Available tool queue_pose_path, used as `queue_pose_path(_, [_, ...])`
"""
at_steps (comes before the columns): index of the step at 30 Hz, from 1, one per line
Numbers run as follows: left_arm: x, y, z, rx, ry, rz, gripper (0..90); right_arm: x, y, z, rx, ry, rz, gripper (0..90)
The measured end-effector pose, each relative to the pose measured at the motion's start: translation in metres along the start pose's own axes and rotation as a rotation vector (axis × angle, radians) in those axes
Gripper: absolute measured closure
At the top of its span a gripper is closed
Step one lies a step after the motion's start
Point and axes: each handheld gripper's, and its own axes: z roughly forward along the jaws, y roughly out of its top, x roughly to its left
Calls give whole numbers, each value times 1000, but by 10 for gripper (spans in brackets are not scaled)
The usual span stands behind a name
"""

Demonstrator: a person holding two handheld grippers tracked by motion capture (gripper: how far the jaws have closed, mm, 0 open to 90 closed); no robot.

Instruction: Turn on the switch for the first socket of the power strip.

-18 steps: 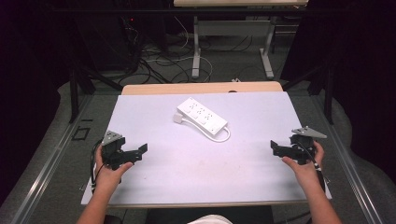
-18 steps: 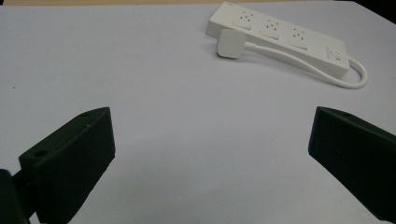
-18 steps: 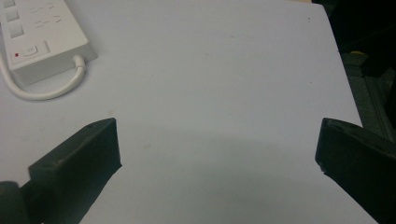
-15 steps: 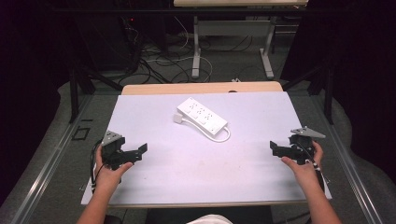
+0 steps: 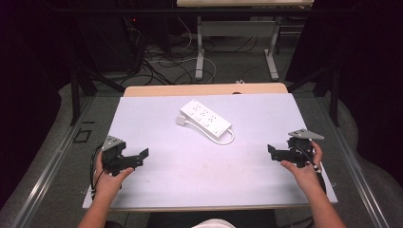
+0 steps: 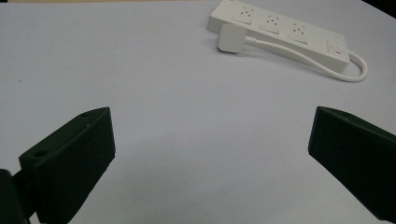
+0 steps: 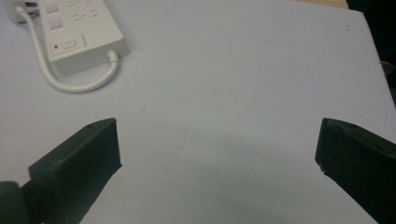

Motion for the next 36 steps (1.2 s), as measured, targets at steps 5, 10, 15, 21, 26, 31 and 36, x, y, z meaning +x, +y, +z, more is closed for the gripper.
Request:
queue_pose_path(5, [-2, -1, 1, 11, 1, 12, 3, 10, 5, 1, 13, 41, -24, 0])
queue_pose_path(10, [-3, -1, 1, 14, -2, 18, 3, 14, 13, 2, 25, 66, -18, 0])
queue_pose_path(15, [-3, -2, 1, 16, -2, 14, 4, 16, 18, 8, 56, 68, -33, 0])
queue_pose_path(21, [-5, -3, 2, 7, 6, 16, 4, 20, 25, 12, 94, 76, -54, 12])
queue_pose_path(26, [-5, -3, 1, 17, 3, 24, 4, 24, 33, 14, 133, 88, -72, 34])
queue_pose_path(31, [-6, -3, 1, 13, 6, 21, 4, 29, 42, 15, 158, 98, -94, 49])
queue_pose_path(36, [-5, -3, 1, 9, 8, 20, 5, 36, 52, 18, 177, 113, -115, 59])
